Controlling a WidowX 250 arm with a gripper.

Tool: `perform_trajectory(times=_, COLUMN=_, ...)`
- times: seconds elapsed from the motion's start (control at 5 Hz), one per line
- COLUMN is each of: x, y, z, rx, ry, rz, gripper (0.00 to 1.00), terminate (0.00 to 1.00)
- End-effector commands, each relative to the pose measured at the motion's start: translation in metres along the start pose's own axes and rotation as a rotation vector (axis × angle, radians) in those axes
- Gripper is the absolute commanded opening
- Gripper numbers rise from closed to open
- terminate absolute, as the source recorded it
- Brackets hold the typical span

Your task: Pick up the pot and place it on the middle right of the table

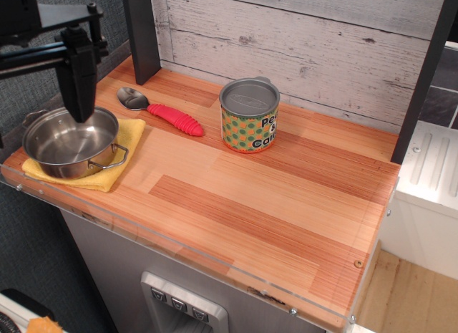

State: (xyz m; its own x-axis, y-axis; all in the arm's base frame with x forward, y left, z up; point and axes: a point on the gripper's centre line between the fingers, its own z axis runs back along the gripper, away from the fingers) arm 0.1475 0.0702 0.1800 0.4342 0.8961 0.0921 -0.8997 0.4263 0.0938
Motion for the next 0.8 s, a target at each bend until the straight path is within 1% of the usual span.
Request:
perform_trajectory(times=0.0, x=0.000, y=0.000, z=0.000, rx=0.000, ry=0.000, rz=0.000, gripper=1.00, terminate=0.00)
perform_trajectory(times=0.2, x=0.020, y=0.002, z=-0.016, rx=0.025, ry=0.048, rz=0.124, gripper=1.00, terminate=0.00)
perform_trajectory(times=0.4, x=0.038, y=0.009, z=-0.028, rx=0.035, ry=0.024, rz=0.253, gripper=1.00, terminate=0.00)
perform_trajectory(times=0.6, x=0.066, y=0.015, z=-0.041, rx=0.048, ry=0.020, rz=0.418, gripper=1.00, terminate=0.00)
